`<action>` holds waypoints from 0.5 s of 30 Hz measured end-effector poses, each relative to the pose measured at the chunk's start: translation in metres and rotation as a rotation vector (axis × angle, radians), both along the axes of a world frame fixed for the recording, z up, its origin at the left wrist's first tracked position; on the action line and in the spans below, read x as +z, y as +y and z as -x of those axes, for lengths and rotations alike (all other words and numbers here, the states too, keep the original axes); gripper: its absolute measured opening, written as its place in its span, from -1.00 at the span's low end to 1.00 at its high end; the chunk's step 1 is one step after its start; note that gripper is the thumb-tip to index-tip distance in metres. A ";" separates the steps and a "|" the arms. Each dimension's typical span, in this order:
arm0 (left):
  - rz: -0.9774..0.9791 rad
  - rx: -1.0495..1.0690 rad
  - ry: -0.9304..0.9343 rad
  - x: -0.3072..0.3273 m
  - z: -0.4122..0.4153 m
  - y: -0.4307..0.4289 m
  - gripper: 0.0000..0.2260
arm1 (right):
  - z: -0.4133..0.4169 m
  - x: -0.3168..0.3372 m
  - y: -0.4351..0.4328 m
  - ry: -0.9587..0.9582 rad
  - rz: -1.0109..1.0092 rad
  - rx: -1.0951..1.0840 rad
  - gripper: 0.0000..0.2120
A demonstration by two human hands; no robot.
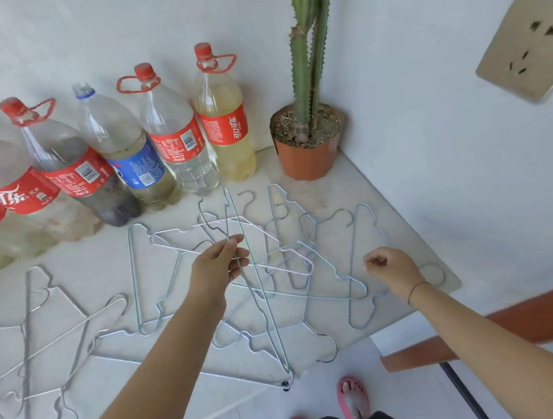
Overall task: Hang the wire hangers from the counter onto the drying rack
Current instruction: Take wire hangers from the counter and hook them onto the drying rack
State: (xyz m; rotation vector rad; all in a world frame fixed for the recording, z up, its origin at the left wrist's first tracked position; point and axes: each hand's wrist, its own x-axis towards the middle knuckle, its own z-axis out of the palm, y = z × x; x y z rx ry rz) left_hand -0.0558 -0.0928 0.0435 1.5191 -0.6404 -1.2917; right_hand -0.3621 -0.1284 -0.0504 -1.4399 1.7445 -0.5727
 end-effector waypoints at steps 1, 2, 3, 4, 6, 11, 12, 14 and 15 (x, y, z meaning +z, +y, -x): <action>0.001 -0.004 -0.003 0.000 0.001 -0.001 -0.84 | -0.006 0.000 0.000 0.012 -0.002 0.019 -0.92; 0.004 -0.007 -0.005 -0.001 0.001 -0.001 -0.84 | -0.013 -0.001 -0.001 0.023 -0.009 0.043 -0.91; 0.004 -0.008 -0.006 -0.001 0.000 0.000 -0.84 | -0.021 -0.002 -0.004 0.031 -0.019 0.067 -0.89; 0.003 -0.007 -0.006 -0.001 0.000 0.000 -0.84 | -0.029 -0.004 -0.008 0.043 -0.028 0.094 -0.87; 0.000 -0.002 -0.005 -0.002 -0.003 0.002 -0.84 | -0.046 -0.007 -0.019 0.084 -0.031 0.150 -0.83; -0.009 0.019 -0.006 -0.006 -0.013 0.009 -0.85 | -0.075 -0.014 -0.039 0.187 -0.049 0.183 -0.86; -0.011 0.024 -0.007 -0.006 -0.015 0.010 -0.85 | -0.078 -0.014 -0.040 0.218 -0.047 0.183 -0.88; -0.014 0.032 -0.008 -0.007 -0.018 0.013 -0.84 | -0.080 -0.014 -0.040 0.275 -0.039 0.191 -0.89; -0.016 0.034 -0.009 -0.007 -0.019 0.014 -0.84 | -0.080 -0.014 -0.040 0.283 -0.033 0.188 -0.89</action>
